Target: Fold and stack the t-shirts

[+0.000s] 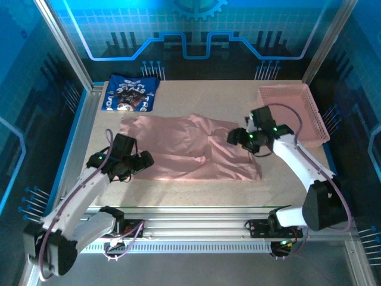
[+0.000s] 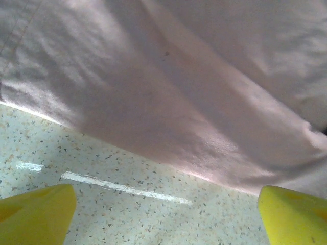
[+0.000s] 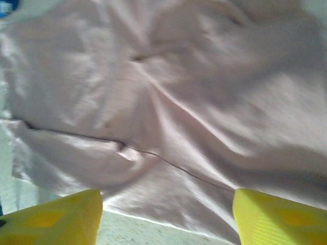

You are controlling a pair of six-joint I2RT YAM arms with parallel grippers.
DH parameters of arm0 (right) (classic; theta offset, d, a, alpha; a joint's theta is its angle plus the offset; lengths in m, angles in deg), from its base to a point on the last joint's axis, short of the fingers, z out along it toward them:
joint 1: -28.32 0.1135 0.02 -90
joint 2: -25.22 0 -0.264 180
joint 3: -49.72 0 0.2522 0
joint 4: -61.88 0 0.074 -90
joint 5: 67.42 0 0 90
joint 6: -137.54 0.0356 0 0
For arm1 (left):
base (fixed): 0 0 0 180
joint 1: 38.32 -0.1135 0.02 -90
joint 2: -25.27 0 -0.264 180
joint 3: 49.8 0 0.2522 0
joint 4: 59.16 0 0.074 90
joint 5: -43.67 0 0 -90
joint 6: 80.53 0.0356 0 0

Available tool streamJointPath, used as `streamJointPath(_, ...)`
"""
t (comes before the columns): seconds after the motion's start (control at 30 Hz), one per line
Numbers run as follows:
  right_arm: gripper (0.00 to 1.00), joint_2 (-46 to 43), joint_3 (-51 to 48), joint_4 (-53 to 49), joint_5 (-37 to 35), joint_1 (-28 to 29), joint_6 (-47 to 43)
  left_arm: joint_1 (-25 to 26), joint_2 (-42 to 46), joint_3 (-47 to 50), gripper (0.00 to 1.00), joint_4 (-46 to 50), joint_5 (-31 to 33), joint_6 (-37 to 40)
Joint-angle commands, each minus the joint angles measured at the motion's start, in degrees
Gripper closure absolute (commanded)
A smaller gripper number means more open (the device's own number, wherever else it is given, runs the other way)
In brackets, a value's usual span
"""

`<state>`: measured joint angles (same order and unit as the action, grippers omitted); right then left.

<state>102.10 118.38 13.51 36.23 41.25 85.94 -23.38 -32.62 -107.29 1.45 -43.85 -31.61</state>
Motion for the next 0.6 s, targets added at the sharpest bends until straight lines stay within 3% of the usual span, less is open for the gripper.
streamJointPath(0.0,0.42,2.2,-7.9,4.3,3.9,-1.6,2.6,-1.9,-6.5,-0.9,0.12,-2.5,-1.9,-2.5)
streamJointPath(0.07,0.59,4.2,-8.6,5.7,4.6,-1.1,2.0,-2.3,-9.4,-1.1,0.17,-4.1,-0.9,-2.3)
streamJointPath(0.17,0.76,6.8,-9.1,5.7,1.1,-0.1,3.0,-4.4,-12.0,0.0,0.36,-5.4,0.5,-3.3)
streamJointPath(0.3,0.8,7.5,-11.8,3.3,-3.8,-0.3,5.9,-8.9,-13.5,3.4,0.45,-7.2,-0.8,-5.0)
streamJointPath(0.57,0.79,3.4,-16.5,-0.2,-10.0,-0.5,8.6,-13.2,-15.2,9.0,0.47,-6.8,-2.4,-6.3)
